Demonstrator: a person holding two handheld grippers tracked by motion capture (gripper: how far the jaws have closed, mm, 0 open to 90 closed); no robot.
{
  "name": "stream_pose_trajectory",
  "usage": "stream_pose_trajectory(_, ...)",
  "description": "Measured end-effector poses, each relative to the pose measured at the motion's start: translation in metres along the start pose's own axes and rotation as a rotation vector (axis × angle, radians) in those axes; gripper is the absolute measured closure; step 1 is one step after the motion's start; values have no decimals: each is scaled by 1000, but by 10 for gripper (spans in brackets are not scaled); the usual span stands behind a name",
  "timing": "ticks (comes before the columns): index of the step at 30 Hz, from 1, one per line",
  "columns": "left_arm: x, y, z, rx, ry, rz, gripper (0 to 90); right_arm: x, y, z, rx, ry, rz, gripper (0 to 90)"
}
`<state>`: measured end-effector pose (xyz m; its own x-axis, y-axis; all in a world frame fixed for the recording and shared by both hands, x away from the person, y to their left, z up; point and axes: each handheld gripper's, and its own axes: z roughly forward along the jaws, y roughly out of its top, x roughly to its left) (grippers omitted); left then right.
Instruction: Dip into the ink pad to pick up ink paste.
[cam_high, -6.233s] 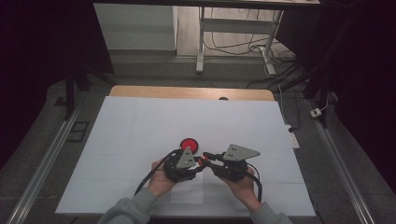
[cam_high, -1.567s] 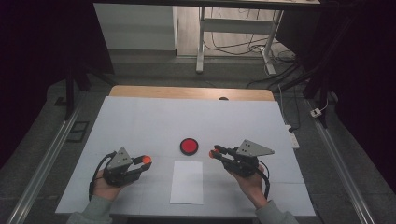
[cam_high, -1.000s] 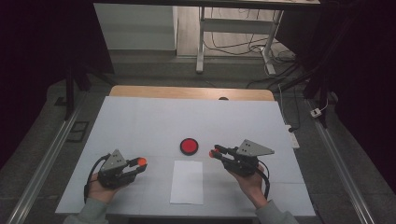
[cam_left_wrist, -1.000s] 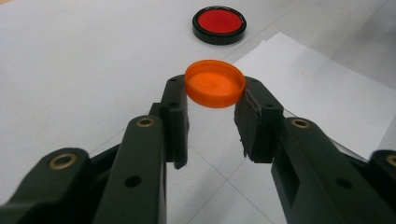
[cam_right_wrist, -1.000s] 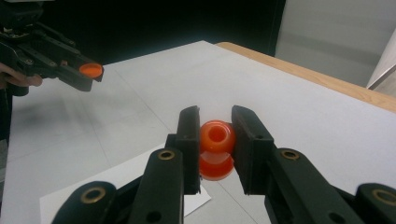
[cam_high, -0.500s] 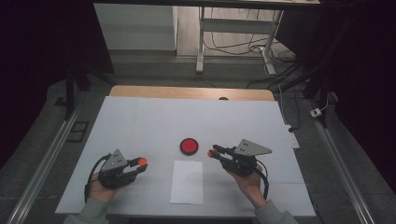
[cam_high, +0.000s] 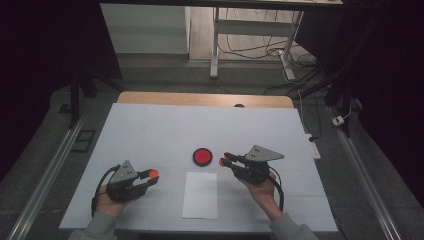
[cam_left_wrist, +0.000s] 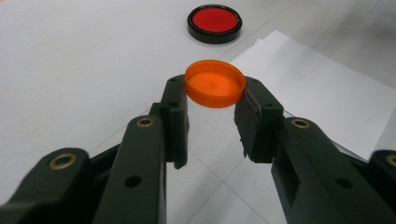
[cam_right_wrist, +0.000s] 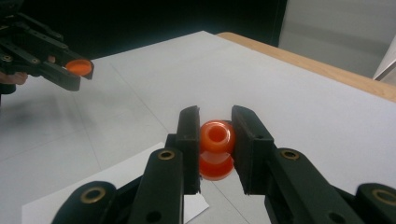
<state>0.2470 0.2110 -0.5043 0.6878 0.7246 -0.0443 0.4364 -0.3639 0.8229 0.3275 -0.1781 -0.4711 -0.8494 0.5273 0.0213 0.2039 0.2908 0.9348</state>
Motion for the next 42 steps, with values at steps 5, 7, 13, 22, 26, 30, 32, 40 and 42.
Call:
stream_pose_trajectory(5,0,0,0,-1,-4,1,655,-1,-1,8,14,0,1,724)
stream_pose_trajectory(7,1,0,1,-1,-8,0,655,-2,0,11,20,3,5,725)
stream_pose_trajectory(13,2,0,2,-1,-15,-8,655,-7,3,17,10,3,9,724)
stream_pose_trajectory(22,0,1,3,-4,-23,-2,655,-8,3,22,17,0,-5,725)
stream_pose_trajectory(26,0,1,-1,-14,-23,-10,655,-6,6,24,14,1,-19,724)
stream_pose_trajectory(30,0,0,0,-10,-27,-6,655,-6,6,25,6,-3,-11,724)
stream_pose_trajectory(32,1,0,0,-10,-28,-6,655,-8,7,27,15,-5,-14,724)
stream_pose_trajectory(40,3,-1,1,-9,-26,-15,655,-14,10,39,12,-6,-21,723)
stream_pose_trajectory(42,3,-1,1,-6,-25,-13,655,-15,11,42,18,-5,-19,723)
